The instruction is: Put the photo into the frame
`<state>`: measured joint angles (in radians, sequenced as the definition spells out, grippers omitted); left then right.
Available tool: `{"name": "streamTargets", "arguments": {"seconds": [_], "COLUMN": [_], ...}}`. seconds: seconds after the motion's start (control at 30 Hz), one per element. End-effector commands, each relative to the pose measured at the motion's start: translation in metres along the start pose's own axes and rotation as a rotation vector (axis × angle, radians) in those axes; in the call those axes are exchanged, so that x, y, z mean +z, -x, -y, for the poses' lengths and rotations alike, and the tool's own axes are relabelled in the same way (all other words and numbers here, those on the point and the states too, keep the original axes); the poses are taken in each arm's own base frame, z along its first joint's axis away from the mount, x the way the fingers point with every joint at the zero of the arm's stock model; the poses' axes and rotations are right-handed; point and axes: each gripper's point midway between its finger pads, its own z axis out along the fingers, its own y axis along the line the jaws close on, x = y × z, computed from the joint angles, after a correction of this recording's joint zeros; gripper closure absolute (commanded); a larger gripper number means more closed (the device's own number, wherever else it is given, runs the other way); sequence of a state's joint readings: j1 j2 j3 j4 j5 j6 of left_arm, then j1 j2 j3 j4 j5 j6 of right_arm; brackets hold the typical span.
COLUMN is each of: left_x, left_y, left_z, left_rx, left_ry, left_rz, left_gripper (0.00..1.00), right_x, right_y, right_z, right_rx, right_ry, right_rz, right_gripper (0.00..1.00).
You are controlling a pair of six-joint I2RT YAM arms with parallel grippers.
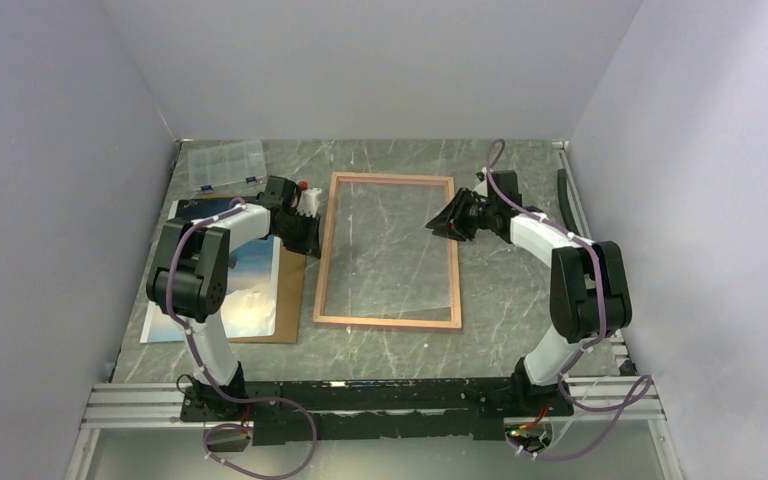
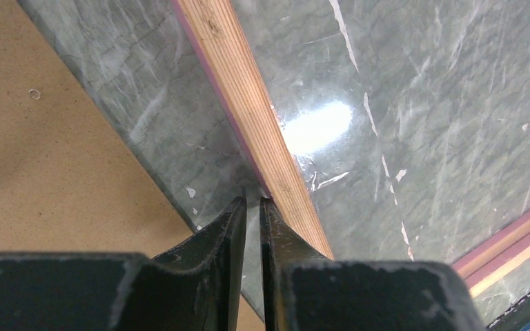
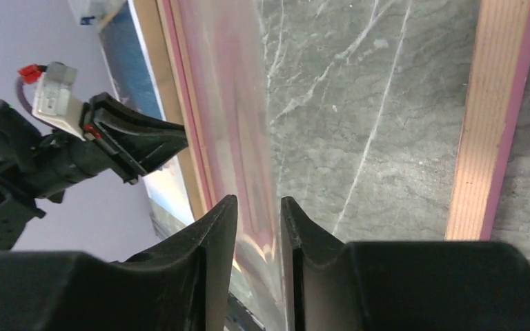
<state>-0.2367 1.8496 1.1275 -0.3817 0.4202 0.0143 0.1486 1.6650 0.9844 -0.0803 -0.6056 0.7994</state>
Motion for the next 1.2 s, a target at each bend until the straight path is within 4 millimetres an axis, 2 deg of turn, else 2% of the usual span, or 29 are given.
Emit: {"name": "streamTargets", "arguments": {"seconds": [0.0,0.2,0.6,1.17], "left_x": [0.002,0.002,0.003,0.005], "left_y": [0.004,0.006,0.004,0.003], "left_z": [0.011,0.012,0.012,0.012], "left_rx": [0.016,0.018,0.016,0.016], "left_ry": [-0.037,-0.041,-0.046,-0.052], "left_rz": [0.023,0.026,0.022,0.022], "left_gripper": [0.81,0.81,0.81,0.81], "right_x": [-0.002,0.002,0.01,0.016], "right_y": [0.007,0.007,0.012,0.018], "right_z": [-0.009,-0.003,0.015,0.033], "right_rx": [-0.122,-0.179,-0.316,-0.363], "right_ry": [-0.06,-0.14,-0.354,-0.456], "right_rz": [-0.006,-0.037,-0.076,-0.073], "right_gripper": [0.64,0.45,0.21,0.14]}}
